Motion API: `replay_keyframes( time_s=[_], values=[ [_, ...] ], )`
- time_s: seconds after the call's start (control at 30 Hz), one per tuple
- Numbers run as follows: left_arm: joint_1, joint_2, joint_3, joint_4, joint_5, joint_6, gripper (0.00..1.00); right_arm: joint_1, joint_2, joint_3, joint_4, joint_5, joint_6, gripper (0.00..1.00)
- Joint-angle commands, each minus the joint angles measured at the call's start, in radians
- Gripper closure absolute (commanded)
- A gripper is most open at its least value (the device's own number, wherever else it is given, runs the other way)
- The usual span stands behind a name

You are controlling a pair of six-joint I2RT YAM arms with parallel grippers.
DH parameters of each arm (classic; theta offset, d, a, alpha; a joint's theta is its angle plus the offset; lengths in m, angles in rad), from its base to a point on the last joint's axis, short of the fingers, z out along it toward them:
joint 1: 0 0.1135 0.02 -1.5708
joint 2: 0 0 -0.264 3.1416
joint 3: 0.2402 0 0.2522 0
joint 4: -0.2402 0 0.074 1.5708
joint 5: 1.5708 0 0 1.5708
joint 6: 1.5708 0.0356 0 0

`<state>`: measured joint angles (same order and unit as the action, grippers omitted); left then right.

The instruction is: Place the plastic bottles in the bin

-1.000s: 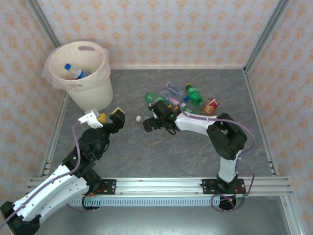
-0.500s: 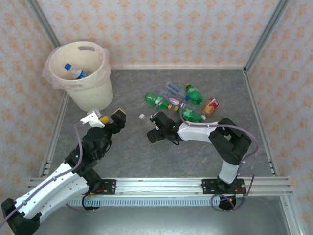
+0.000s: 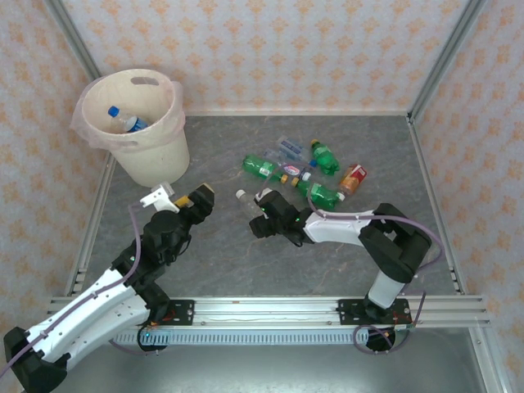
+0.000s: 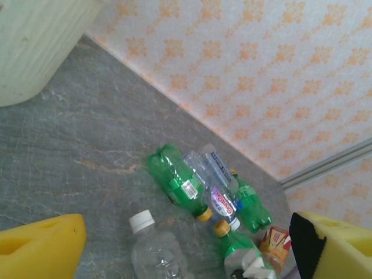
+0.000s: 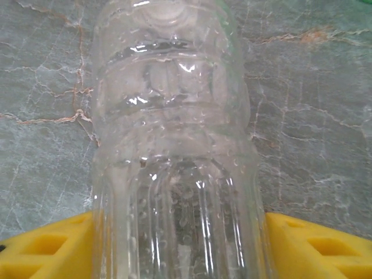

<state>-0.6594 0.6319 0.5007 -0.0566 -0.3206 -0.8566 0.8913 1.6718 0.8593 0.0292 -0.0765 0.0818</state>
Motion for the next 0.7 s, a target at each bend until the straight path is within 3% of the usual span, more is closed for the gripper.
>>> replay_keyframes(
  time_s=[0.0,0.4,0.67],
  values=[
    [-0.003,0.037,0.047,0.012,0.037,-0.032,0.09,0.007,-0.064,-0.035,0.078,0.040,0.026,0.34],
    [0.003,0.221,0.120,0.133,0.127,-0.073,0.15,0.071,-0.310,-0.198,0.271,0.136,0.026,0.34],
    [0.051,0.329,0.143,0.253,0.294,-0.110,0.23,0.131,-0.465,-0.323,0.386,0.228,-0.016,0.34]
  ],
)
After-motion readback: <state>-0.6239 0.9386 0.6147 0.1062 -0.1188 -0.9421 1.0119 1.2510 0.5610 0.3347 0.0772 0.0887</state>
